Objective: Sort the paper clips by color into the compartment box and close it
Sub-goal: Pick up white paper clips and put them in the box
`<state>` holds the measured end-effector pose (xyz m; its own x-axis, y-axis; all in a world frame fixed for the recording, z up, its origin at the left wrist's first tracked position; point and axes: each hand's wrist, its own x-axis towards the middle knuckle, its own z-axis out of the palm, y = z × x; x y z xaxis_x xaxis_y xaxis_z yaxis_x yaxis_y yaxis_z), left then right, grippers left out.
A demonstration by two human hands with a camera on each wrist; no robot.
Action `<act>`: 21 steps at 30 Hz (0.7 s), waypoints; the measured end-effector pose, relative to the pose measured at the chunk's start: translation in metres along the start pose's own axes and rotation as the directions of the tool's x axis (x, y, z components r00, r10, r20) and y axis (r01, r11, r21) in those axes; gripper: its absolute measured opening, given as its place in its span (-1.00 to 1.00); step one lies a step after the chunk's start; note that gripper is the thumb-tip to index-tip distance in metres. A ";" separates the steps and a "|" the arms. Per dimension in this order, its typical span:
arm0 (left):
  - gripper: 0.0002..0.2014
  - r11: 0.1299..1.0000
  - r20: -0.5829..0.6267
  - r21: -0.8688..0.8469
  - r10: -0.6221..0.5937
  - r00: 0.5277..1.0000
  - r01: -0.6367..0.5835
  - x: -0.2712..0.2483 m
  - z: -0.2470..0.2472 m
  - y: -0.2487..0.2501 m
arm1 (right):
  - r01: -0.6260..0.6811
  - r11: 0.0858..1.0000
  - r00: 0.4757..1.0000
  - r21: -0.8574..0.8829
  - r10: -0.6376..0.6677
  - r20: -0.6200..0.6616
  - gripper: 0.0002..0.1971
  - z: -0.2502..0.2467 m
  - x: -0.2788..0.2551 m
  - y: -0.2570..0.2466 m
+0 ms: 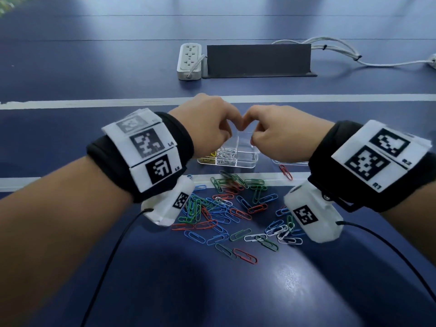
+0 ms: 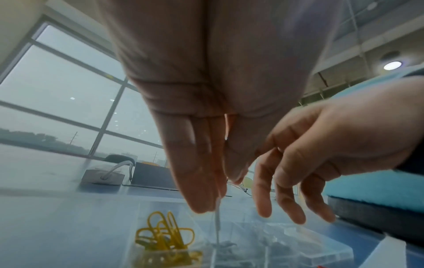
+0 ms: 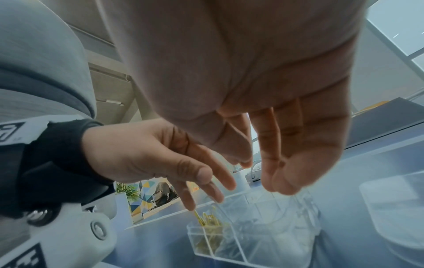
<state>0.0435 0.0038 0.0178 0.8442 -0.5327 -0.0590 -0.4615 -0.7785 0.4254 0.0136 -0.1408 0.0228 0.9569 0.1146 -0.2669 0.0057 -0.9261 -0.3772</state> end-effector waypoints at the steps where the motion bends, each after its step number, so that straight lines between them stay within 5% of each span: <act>1: -0.65 0.998 0.009 -0.054 -0.008 1.000 0.009 -0.001 0.000 -0.002 | 0.005 1.000 1.000 -0.004 -0.005 -0.005 -0.64 0.002 -0.001 0.001; 8: -0.73 0.963 0.012 -0.268 -0.006 1.000 0.009 -0.017 0.003 -0.011 | 0.070 0.996 0.995 -0.059 -0.074 -0.061 -0.77 0.016 -0.014 -0.008; 11: -0.90 0.994 -0.001 -0.103 0.042 0.999 -0.042 -0.028 0.002 -0.016 | 0.216 0.957 0.976 -0.196 -0.208 0.058 -0.80 0.029 -0.022 -0.016; 15: -0.91 0.988 0.238 0.146 0.024 0.971 -0.060 -0.042 0.012 -0.020 | 0.313 0.929 0.936 -0.198 -0.267 0.228 -0.76 0.038 -0.022 -0.021; 21: -0.84 0.973 0.342 0.187 0.068 0.937 -0.138 -0.047 0.025 -0.017 | 0.270 0.938 0.959 -0.218 -0.241 0.149 -0.78 0.031 -0.017 -0.015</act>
<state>0.0052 0.0334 -0.0089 0.6668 -0.6656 -0.3351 -0.6166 -0.7453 0.2535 -0.0112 -0.1182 0.0055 0.8732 0.3868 -0.2966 0.3269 -0.9161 -0.2323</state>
